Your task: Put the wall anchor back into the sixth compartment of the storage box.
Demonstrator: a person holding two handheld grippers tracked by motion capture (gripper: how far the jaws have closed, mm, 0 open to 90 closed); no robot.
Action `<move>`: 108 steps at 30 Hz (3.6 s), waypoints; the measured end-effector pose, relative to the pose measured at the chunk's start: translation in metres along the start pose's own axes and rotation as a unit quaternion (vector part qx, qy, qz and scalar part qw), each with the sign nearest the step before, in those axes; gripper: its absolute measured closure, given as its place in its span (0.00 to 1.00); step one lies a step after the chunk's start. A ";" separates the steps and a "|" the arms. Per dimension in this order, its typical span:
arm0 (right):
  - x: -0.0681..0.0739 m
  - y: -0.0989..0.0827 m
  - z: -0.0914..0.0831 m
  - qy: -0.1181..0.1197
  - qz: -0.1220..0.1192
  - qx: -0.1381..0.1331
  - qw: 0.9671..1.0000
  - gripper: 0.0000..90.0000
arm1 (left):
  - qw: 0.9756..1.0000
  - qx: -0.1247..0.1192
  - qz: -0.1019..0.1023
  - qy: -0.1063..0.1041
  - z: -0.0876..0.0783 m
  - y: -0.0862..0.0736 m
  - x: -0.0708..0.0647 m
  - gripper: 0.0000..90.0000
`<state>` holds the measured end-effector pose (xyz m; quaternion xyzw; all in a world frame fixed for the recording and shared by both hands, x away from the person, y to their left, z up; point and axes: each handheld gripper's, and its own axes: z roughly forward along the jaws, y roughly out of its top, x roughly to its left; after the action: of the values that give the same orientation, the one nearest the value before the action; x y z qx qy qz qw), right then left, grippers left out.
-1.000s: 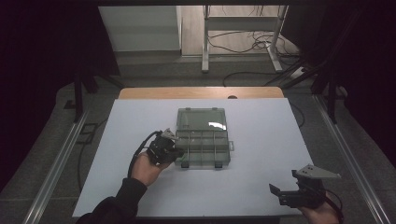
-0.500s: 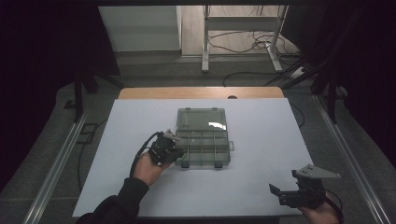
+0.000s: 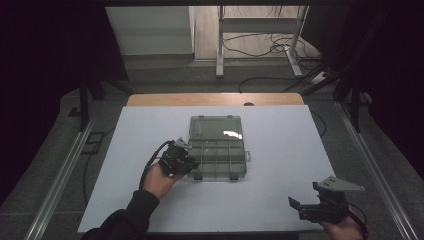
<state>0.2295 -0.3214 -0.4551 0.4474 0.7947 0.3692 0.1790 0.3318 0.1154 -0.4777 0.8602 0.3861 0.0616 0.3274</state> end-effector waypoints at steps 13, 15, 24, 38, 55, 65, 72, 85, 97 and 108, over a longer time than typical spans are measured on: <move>0.000 0.000 0.000 0.000 0.000 -0.001 1.000 0.01 | 1.000 -0.011 -0.002 -0.007 -0.009 0.001 0.001 0.53; 0.000 0.000 0.000 0.000 0.000 -0.001 1.000 0.01 | 1.000 -0.013 -0.001 -0.005 -0.010 0.001 0.001 0.49; 0.000 0.000 0.000 -0.001 -0.002 -0.003 1.000 0.01 | 1.000 -0.030 0.007 0.001 -0.018 -0.001 0.000 0.35; 0.001 0.000 -0.001 -0.001 -0.004 -0.005 1.000 0.01 | 0.999 -0.048 0.014 0.005 -0.032 -0.010 -0.003 0.20; 0.002 0.000 -0.002 0.000 -0.011 -0.004 1.000 0.01 | 0.998 -0.062 -0.004 -0.004 -0.047 -0.022 -0.004 0.11; 0.002 -0.001 -0.002 -0.006 -0.015 -0.011 1.000 0.00 | 0.997 -0.075 -0.008 -0.008 -0.059 -0.032 -0.006 0.07; 0.002 0.000 -0.002 -0.001 -0.012 -0.009 1.000 0.00 | 0.996 -0.088 -0.011 -0.005 -0.067 -0.040 -0.010 0.05; 0.001 -0.001 -0.001 0.002 -0.007 -0.012 1.000 0.00 | 0.995 -0.096 -0.001 0.009 -0.075 -0.051 -0.018 0.03; 0.002 0.000 -0.001 0.007 -0.007 -0.014 1.000 0.00 | 0.995 -0.100 0.001 0.021 -0.082 -0.067 -0.023 0.03; 0.002 0.000 -0.001 0.005 -0.007 -0.013 1.000 0.00 | 0.993 -0.113 0.005 0.040 -0.093 -0.079 -0.026 0.04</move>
<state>0.2275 -0.3204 -0.4541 0.4379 0.7938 0.3801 0.1835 0.2307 0.1835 -0.4493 0.8164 0.3855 0.1403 0.4065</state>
